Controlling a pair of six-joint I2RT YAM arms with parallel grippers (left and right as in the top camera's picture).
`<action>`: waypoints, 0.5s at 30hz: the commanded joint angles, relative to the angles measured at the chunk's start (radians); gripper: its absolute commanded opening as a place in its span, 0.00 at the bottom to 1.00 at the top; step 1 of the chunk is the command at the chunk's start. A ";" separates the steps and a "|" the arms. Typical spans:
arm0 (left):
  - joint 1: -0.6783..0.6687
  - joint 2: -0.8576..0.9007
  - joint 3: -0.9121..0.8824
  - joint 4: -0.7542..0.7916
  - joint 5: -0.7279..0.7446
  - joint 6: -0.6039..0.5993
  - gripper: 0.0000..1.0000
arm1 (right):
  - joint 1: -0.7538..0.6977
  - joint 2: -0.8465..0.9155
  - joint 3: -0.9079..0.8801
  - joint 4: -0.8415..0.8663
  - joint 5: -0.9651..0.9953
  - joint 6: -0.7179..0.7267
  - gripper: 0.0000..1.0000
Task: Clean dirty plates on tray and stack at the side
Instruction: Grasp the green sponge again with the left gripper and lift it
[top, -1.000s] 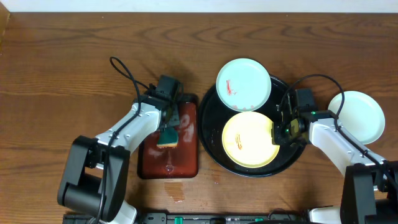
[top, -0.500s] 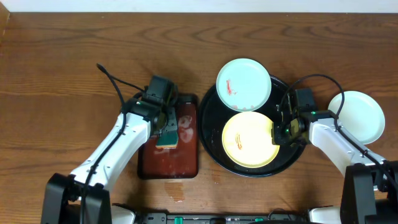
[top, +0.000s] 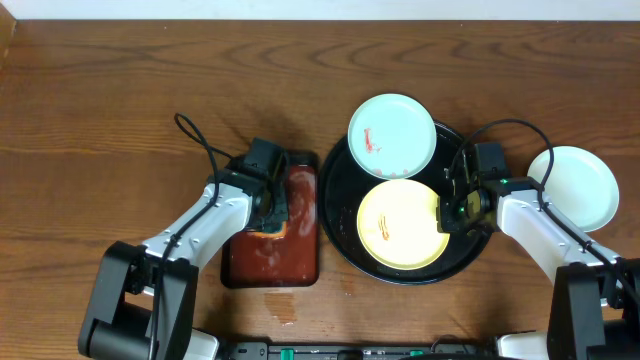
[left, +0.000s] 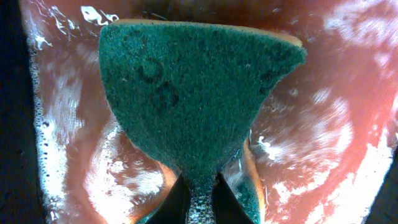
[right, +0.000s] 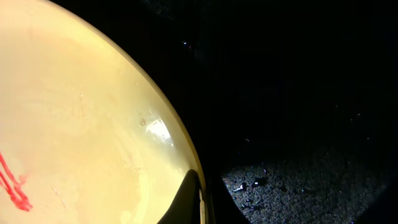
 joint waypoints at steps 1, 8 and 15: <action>0.002 0.032 0.004 -0.060 0.006 0.021 0.07 | 0.010 0.013 -0.003 -0.006 0.026 -0.001 0.01; 0.002 -0.077 0.105 -0.185 0.007 0.020 0.07 | 0.010 0.013 -0.003 -0.005 0.026 -0.001 0.01; 0.001 -0.178 0.227 -0.314 0.044 0.054 0.07 | 0.010 0.013 -0.003 -0.005 0.026 0.000 0.01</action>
